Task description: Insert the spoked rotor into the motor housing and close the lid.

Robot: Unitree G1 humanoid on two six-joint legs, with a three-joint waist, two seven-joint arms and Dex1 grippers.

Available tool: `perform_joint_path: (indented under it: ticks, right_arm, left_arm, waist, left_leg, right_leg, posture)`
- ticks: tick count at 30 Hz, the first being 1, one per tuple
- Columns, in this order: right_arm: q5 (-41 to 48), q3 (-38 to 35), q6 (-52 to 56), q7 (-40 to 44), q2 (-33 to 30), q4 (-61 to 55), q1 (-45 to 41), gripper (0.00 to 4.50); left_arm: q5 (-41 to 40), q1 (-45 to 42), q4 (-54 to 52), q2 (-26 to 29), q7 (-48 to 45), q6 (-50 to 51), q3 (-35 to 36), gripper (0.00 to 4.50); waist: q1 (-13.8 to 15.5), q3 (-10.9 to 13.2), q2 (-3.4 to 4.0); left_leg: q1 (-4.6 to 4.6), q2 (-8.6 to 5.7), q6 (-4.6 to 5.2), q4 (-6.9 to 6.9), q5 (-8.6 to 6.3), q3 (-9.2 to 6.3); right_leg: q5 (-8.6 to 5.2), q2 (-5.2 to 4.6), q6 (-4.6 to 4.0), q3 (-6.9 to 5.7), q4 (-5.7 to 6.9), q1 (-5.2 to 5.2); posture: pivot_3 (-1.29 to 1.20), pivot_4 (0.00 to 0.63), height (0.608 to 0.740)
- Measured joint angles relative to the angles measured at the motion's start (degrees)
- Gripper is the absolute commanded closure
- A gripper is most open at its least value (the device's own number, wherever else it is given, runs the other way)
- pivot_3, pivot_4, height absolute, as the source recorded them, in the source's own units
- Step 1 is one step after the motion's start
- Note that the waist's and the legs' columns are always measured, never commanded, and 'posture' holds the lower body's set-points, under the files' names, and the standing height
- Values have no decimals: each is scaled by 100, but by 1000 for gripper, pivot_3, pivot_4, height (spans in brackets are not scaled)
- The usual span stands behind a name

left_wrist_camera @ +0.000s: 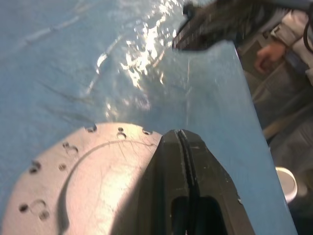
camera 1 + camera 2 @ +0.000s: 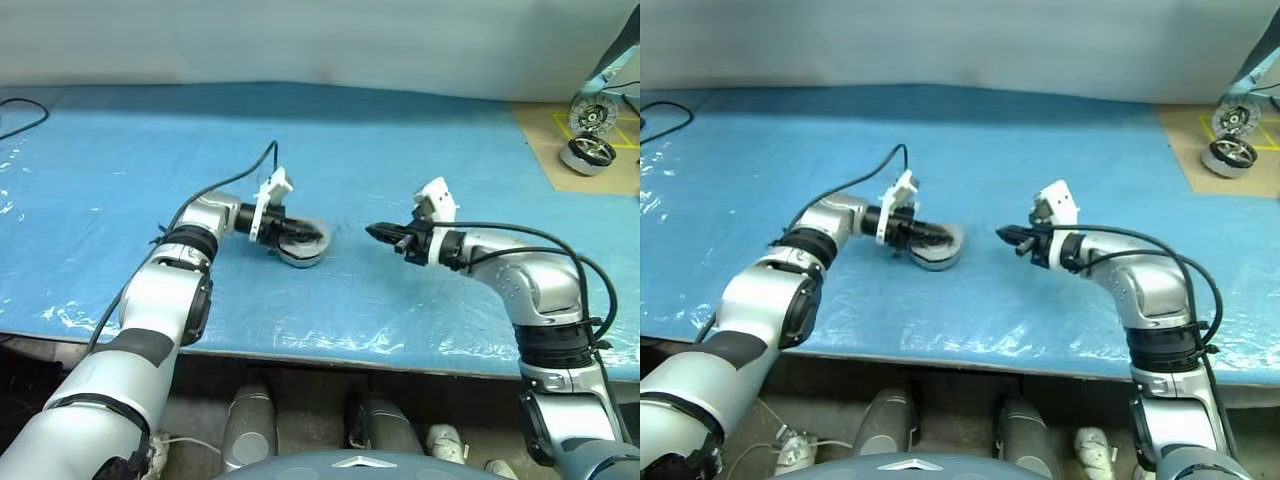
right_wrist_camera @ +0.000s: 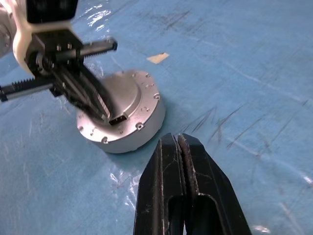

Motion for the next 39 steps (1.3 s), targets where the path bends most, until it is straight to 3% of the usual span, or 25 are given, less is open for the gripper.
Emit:
perform_joint_path:
  ticks: [9,13,17,22,27,30,33,39]
  right_arm:
    - [59,36,-20,-9,-174,-157,10,4500]
    - [290,1,54,-124,-122,-618,12,4500]
    - [457,-31,84,-251,-121,-997,37,4500]
    - [489,-61,81,-437,-121,-1059,104,4500]
    - [481,-71,66,-711,-33,-1188,207,4500]
    - [317,28,-78,-1037,190,-1209,209,3916]
    - [207,186,-281,-1103,231,-1212,203,2845]
    - [-551,1198,-1200,-733,12,-876,209,811]
  left_arm:
    - [-91,608,-680,35,-139,-726,-589,4465]
    - [-1406,863,-1924,176,-125,569,-562,4465]
    - [-2754,821,-3885,631,-89,1994,213,4465]
    - [-3241,1327,-5071,676,278,2880,476,4465]
    - [-3281,2034,-5720,755,621,3098,419,4465]
    - [-3171,2362,-5885,756,935,2931,418,4500]
    - [-3199,2727,-6098,681,1292,2801,491,4500]
    - [-3101,3436,-6711,728,1938,2507,670,4500]
  waist:
    - [40,-6,16]
    - [44,15,19]
    - [23,14,24]
    - [17,16,42]
    - [-1,17,44]
    - [-8,17,45]
    - [-14,17,45]
    - [-76,17,45]
  left_leg:
    - [74,4,-4,-10,-4,4]
    - [32,8,2,4,1,3]
    - [27,4,1,-11,1,13]
    - [23,6,1,-23,0,21]
    - [24,10,0,-22,0,21]
    - [26,10,0,-18,0,20]
    - [25,8,-1,-17,0,20]
    - [24,6,-1,-16,0,17]
  right_leg:
    - [-15,-10,-25,2,-17,69]
    - [-15,-11,-27,-1,5,29]
    - [-10,-10,-18,-1,-7,23]
    - [-7,-5,-12,-1,-24,21]
    - [-6,-1,-11,-2,-23,19]
    - [-6,-1,-10,-1,-19,20]
    - [-5,-3,-8,-1,-20,22]
    - [-4,-4,-4,-1,-21,25]
  posture:
    - [0,150,740]
    - [0,150,740]
    - [0,150,740]
    - [0,150,740]
    - [0,150,740]
    - [0,150,740]
    - [0,150,740]
    - [0,150,740]
